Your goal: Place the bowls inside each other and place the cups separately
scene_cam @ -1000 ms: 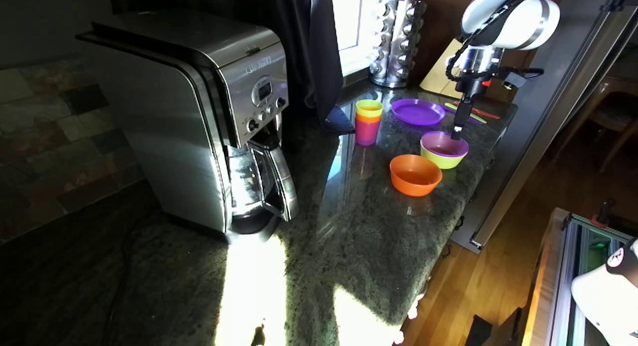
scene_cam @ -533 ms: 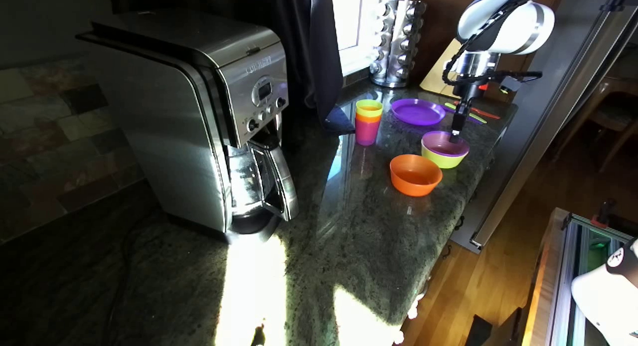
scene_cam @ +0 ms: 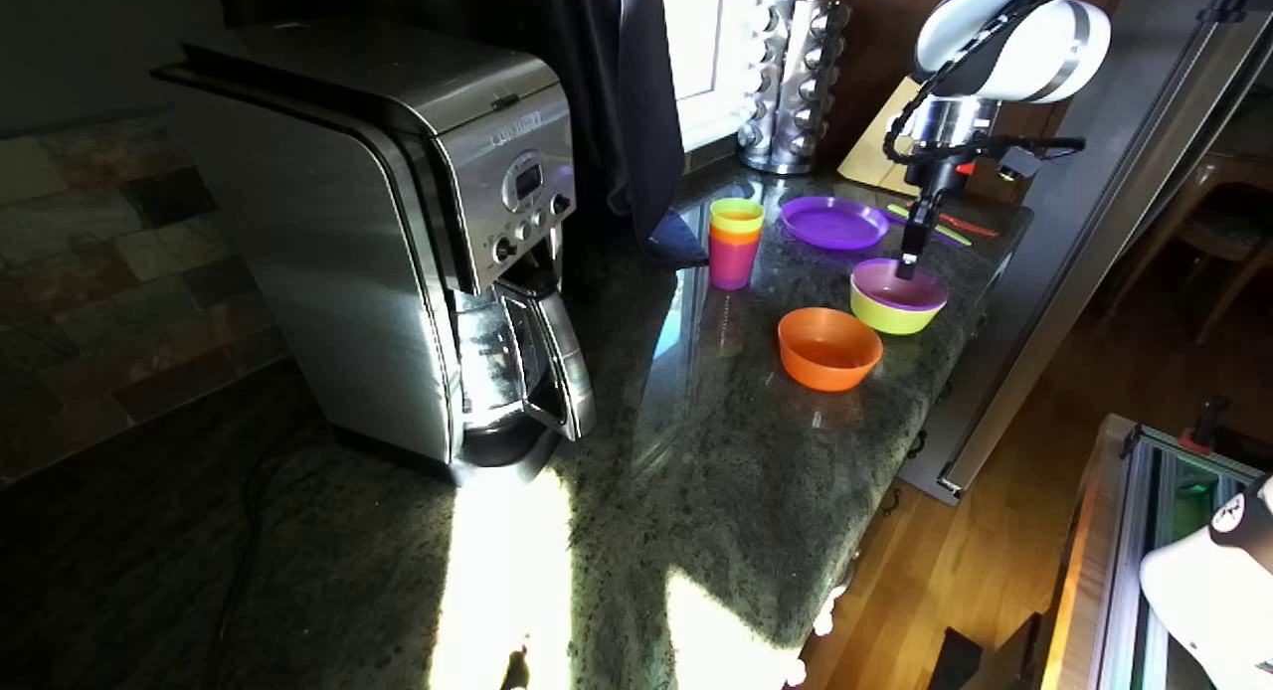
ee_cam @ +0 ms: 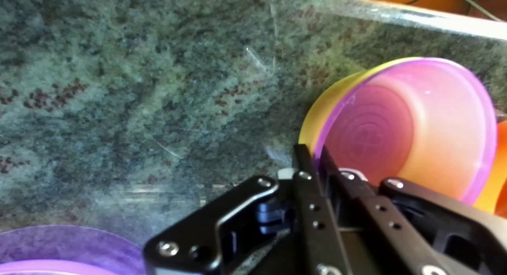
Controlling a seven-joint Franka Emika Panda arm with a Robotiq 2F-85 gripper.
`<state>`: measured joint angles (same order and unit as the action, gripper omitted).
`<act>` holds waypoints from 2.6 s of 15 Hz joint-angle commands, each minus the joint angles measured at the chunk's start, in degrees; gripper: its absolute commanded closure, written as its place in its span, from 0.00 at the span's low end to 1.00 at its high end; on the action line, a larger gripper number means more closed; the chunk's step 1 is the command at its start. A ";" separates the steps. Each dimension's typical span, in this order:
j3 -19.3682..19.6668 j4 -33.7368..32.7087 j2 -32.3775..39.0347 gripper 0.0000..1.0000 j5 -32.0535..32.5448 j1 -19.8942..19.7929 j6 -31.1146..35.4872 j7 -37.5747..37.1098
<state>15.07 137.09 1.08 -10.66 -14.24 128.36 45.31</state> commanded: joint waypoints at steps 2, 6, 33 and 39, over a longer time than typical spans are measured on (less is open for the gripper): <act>-0.03 1.43 -5.11 0.99 -0.76 -0.33 -3.85 2.68; -0.26 1.88 -9.22 0.99 -0.63 0.84 -8.74 3.60; -8.66 10.41 -12.56 0.99 0.25 11.82 5.33 -24.14; -8.76 9.94 -10.70 0.99 3.67 11.32 6.16 -26.86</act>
<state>6.71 146.31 -10.34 -9.08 -2.49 132.38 20.88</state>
